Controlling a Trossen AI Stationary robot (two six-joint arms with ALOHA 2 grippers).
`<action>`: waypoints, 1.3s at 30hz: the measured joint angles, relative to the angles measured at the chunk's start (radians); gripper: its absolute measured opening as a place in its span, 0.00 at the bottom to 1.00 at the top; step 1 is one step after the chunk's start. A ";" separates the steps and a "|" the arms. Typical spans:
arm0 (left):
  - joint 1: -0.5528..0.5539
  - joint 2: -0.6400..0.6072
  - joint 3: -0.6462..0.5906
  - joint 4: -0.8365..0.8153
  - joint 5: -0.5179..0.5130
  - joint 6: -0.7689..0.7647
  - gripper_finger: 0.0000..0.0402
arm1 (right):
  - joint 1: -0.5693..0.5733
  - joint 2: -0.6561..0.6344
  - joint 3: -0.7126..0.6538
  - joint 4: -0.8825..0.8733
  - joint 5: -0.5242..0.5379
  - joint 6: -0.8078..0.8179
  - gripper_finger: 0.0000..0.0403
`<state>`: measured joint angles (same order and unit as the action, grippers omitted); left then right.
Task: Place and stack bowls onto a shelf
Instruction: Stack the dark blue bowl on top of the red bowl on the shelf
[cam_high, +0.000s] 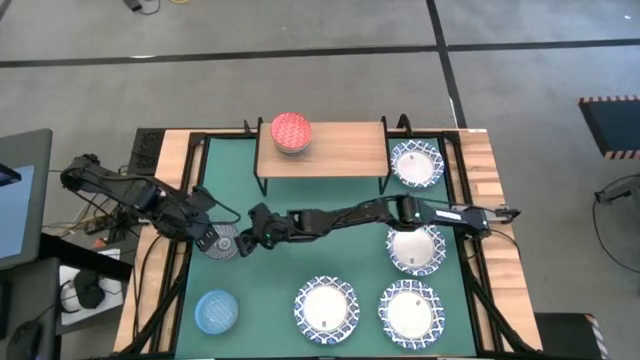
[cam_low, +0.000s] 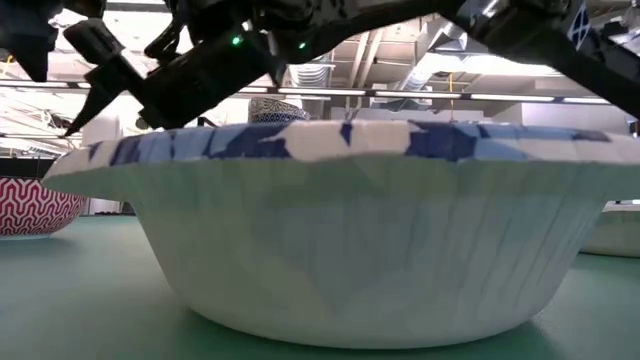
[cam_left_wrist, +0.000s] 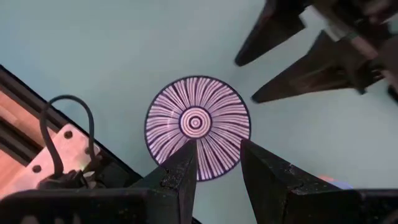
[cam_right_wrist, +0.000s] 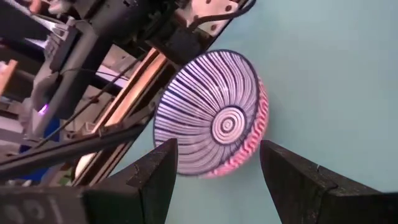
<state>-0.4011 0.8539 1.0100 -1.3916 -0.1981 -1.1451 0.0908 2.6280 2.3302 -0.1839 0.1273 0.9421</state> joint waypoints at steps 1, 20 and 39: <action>0.000 -0.006 0.000 -0.003 0.003 -0.002 0.27 | -0.003 0.016 0.020 0.001 -0.009 0.000 0.63; 0.001 0.048 0.000 -0.007 0.039 -0.015 0.27 | -0.063 0.111 0.017 0.000 -0.071 -0.055 0.51; 0.001 0.065 0.001 0.005 -0.004 -0.047 0.27 | -0.032 0.055 0.016 -0.109 -0.093 -0.149 0.08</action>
<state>-0.4004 0.9189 1.0111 -1.3870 -0.2021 -1.1923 0.0592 2.6831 2.3461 -0.2928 0.0348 0.7930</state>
